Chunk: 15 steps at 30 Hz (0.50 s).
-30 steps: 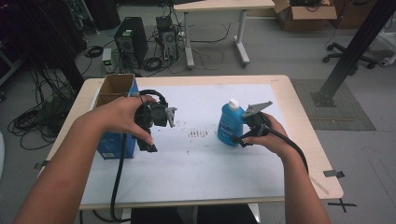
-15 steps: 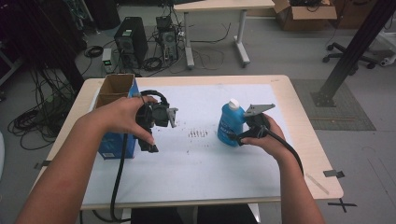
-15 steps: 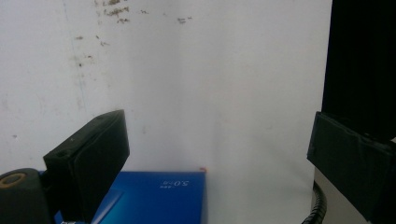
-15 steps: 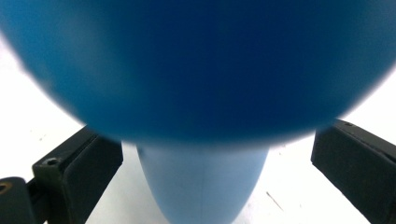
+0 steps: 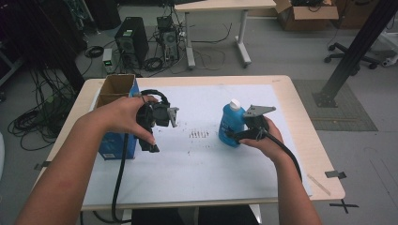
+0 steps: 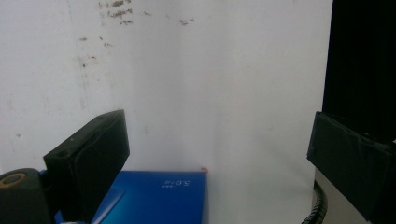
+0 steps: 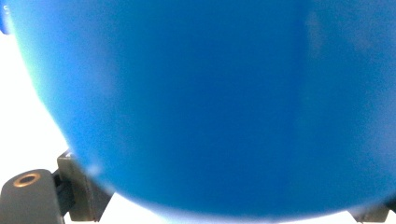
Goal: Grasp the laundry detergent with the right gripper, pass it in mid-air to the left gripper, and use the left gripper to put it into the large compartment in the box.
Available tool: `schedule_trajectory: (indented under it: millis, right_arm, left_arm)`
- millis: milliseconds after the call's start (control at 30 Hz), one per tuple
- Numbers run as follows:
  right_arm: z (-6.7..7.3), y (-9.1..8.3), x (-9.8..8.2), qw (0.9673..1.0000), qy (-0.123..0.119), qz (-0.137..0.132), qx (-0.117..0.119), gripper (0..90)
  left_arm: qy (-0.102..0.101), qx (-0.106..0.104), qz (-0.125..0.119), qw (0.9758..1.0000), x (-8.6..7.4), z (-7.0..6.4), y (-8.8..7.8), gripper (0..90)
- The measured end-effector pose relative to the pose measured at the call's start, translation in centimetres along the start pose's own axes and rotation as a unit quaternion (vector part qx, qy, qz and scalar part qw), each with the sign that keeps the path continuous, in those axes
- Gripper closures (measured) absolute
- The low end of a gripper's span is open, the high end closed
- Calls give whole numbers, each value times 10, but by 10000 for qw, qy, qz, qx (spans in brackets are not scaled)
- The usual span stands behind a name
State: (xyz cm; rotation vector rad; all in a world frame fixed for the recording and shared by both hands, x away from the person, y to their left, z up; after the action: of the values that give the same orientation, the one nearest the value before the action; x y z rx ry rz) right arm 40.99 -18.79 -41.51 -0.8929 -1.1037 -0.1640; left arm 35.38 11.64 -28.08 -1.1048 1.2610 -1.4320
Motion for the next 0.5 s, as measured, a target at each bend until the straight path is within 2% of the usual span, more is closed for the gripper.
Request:
schedule_trajectory:
  millis: [500]
  right_arm:
    - [4, 4, -2, 9999, 21, -134, -2, 182]
  left_arm:
    - [-52, 47, -30, 10000, -3, -1, -1, 64]
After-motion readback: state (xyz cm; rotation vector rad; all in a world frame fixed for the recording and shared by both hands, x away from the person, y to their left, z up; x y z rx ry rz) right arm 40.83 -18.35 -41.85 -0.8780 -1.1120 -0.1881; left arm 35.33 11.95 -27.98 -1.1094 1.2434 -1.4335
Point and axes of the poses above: each handheld gripper's, and its own axes: y roughly forward along the jaws, x roughly out of its top, z roughly to its left, the point moved 2 cm from there along y, roughly forward along the jaws, and after that the axes turned 11 degrees about y, right-handed, at the moved point
